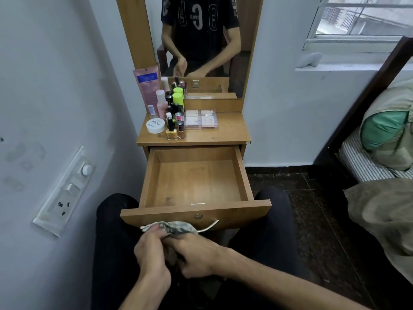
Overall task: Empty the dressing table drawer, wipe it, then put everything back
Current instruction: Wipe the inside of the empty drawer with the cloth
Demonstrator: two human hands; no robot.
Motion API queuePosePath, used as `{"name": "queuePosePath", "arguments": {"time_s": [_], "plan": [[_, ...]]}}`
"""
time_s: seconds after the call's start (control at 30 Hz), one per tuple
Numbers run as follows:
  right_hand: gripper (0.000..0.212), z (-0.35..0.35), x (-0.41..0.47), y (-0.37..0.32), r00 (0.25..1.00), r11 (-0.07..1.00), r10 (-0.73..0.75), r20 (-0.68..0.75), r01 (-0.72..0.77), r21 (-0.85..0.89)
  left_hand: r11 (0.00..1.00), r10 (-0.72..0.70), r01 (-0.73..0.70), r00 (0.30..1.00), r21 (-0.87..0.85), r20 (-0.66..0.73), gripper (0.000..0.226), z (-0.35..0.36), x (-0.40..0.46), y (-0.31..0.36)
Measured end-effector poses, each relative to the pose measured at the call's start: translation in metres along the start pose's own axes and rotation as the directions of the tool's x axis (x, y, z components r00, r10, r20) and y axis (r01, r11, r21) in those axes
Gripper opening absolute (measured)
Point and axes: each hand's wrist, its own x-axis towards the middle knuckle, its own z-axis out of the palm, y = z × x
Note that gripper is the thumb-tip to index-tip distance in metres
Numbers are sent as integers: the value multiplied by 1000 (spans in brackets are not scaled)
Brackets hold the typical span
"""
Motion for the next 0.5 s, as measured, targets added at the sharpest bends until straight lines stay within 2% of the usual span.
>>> {"name": "queuePosePath", "arguments": {"time_s": [0.07,0.17,0.27,0.37,0.5], "plan": [[58,-8,8,-13,988,1000,9,-153,-11,-14,999,50,-50,999,-18,19,30,-2,-7,15],[38,-31,-1,-25,909,994,-29,-416,-18,-110,994,105,-108,984,12,142,30,3,-20,33],[25,-59,-16,-17,847,979,-42,-530,-71,-191,985,126,-155,941,70,314,31,22,-37,42],[30,-96,-28,2,796,985,20,-605,-119,-124,961,166,-248,874,125,457,31,53,-54,55],[34,-151,-34,17,680,991,131,-721,-91,94,927,200,-359,726,114,658,32,100,-70,82]]}}
